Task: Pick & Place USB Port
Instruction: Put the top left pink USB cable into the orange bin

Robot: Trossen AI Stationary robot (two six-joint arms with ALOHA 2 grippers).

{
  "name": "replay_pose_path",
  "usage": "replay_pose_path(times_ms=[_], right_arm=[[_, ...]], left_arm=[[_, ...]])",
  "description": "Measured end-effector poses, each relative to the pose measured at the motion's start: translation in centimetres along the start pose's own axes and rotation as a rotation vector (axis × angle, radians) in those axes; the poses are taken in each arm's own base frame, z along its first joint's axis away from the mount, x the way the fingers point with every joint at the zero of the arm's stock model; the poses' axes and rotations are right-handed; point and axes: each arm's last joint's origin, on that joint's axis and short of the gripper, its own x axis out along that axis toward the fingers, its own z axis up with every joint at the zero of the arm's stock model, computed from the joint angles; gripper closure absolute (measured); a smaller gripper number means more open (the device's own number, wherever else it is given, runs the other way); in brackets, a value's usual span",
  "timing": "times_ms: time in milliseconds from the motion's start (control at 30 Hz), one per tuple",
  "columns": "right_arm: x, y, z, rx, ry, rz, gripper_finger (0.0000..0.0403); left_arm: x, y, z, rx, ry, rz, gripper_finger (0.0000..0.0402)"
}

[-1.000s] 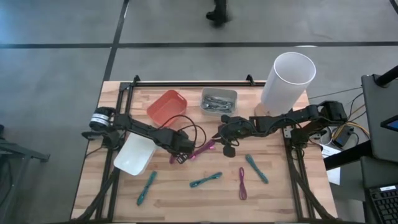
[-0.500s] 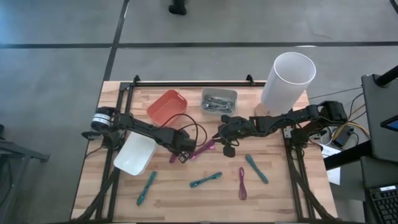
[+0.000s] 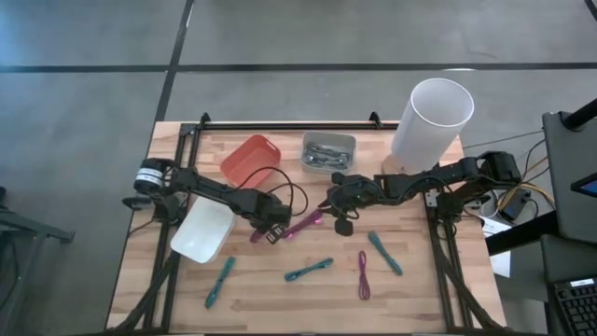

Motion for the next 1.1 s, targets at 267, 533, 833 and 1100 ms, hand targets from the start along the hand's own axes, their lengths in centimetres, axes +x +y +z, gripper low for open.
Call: replay_pose_path(times_ms=[267, 533, 833, 1100], right_arm=[[0.0, 0.0, 0.0, -0.004, 0.000, 0.000, 0.0346], [0.0, 0.0, 0.0, 0.000, 0.000, -0.001, 0.0341], [0.0, 0.0, 0.0, 0.003, 0.000, 0.000, 0.0344], [0.0, 0.0, 0.0, 0.004, 0.001, -0.001, 0.0342]], left_arm=[[-0.8, -0.1, 0.5, 0.129, -0.062, 0.023, 0.0392], [-4.2, 1.1, 1.4, 0.177, -0.184, 0.108, 0.0395], [-8.0, 4.4, 3.3, 0.141, -0.310, 0.212, 0.0396], [-8.4, 7.3, 5.1, 0.133, -0.319, 0.274, 0.0395]])
